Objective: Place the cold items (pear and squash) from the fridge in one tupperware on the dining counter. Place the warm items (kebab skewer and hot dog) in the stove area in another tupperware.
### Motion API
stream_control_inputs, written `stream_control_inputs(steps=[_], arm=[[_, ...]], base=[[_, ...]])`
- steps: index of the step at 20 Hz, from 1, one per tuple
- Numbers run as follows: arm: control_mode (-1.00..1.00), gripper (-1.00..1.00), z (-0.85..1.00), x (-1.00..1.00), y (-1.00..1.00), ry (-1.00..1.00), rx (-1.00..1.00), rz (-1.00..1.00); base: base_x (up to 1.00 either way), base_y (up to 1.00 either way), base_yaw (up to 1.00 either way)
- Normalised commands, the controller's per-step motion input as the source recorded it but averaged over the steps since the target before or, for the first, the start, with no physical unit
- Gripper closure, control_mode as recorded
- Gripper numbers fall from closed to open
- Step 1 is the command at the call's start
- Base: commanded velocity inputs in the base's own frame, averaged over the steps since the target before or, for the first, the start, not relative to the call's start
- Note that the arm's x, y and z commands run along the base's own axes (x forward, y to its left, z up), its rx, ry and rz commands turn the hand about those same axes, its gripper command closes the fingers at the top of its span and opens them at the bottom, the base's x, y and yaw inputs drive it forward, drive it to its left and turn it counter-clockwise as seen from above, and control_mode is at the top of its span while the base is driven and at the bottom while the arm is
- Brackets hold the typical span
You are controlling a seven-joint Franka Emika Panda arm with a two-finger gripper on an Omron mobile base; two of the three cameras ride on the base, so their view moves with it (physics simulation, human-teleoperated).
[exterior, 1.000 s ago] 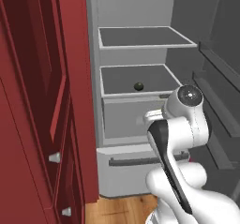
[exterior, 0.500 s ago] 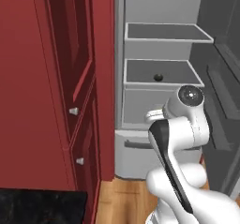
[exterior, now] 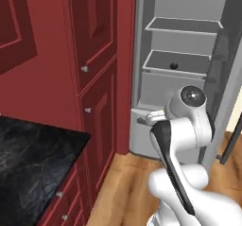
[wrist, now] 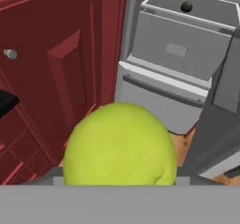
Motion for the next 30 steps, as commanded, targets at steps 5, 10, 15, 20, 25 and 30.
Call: stream_control_inputs(steps=[5,10,15,20,25,30], arm=[[1.0,1.0,0.0,0.0,0.0,0.0,0.0,0.0],[1.0,1.0,0.0,0.0,0.0,0.0,0.0,0.0],[1.0,1.0,0.0,0.0,0.0,0.0,0.0,0.0],[1.0,1.0,0.0,0.0,0.0,0.0,0.0,0.0],[1.0,1.0,0.0,0.0,0.0,0.0,0.0,0.0],[1.0,1.0,0.0,0.0,0.0,0.0,0.0,0.0]], base=[[-1.0,0.05,0.46],[-1.0,0.04,0.49],[-1.0,0.0,0.48],[-1.0,0.13,0.4],[-1.0,0.37,0.34],[-1.0,0.37,0.34]])
